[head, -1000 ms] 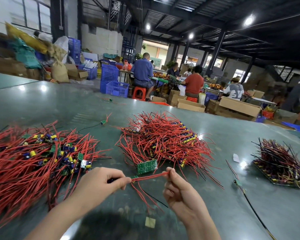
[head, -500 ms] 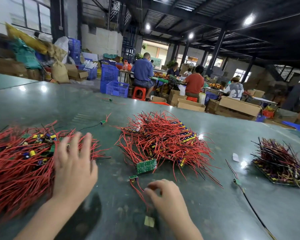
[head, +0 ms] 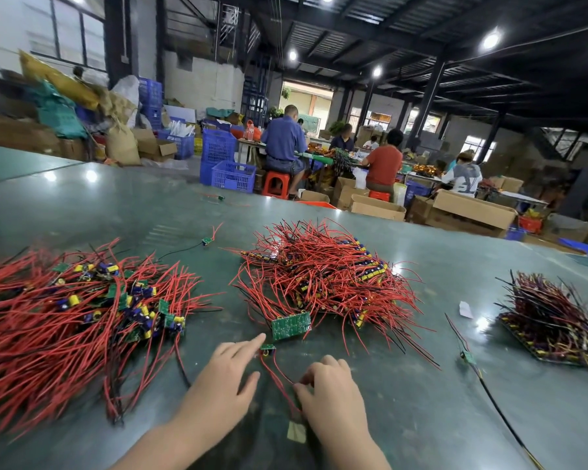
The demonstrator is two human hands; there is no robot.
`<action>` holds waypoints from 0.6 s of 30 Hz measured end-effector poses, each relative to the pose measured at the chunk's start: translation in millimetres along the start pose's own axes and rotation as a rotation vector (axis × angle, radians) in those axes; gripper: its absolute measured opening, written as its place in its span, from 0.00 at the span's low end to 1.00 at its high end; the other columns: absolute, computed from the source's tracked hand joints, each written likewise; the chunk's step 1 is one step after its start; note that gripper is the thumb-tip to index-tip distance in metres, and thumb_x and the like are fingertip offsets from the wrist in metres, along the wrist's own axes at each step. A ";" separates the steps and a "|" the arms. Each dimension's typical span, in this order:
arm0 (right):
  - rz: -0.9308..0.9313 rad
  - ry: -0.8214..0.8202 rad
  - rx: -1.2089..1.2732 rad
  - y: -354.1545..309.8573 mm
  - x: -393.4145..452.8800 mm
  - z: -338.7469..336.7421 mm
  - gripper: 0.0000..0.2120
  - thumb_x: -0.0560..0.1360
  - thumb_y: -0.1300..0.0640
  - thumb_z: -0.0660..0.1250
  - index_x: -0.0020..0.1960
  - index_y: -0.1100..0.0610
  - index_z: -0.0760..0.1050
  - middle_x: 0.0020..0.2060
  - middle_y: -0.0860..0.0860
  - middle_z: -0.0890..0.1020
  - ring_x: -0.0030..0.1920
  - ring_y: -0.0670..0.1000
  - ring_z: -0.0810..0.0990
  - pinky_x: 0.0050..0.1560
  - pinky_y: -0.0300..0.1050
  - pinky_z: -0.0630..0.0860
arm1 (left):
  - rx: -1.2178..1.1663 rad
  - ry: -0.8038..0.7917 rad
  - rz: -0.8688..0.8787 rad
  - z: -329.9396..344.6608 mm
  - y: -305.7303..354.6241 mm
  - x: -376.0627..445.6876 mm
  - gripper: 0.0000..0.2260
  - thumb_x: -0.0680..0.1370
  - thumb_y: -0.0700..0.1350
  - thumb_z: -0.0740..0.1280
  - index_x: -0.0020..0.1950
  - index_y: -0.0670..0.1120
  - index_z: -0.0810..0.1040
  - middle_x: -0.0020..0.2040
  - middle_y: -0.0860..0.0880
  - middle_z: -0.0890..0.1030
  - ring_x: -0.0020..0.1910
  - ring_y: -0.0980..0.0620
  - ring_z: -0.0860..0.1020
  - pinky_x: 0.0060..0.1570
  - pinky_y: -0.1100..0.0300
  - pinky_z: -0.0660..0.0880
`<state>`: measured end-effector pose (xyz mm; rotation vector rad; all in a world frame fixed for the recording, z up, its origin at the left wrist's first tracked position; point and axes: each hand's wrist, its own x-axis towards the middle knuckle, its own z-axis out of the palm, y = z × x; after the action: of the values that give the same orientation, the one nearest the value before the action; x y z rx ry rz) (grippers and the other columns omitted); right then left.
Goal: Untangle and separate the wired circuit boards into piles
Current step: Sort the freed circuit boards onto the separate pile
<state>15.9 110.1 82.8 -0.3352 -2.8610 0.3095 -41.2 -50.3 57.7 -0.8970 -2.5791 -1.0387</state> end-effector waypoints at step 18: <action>0.095 0.067 2.042 -11.1 -0.6 -43.6 0.22 0.66 0.43 0.67 0.52 0.59 0.79 0.38 0.55 0.83 0.29 0.51 0.77 0.33 0.41 0.77 | -1.631 -0.063 -0.785 -26.6 17.7 12.4 0.06 0.70 0.29 0.64 0.44 0.30 0.79 0.37 0.36 0.82 0.29 0.49 0.81 0.29 0.61 0.80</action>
<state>25.7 107.3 126.6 0.0061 -1.1627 2.5144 -40.8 -52.9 91.8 0.0914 -1.5560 -3.3958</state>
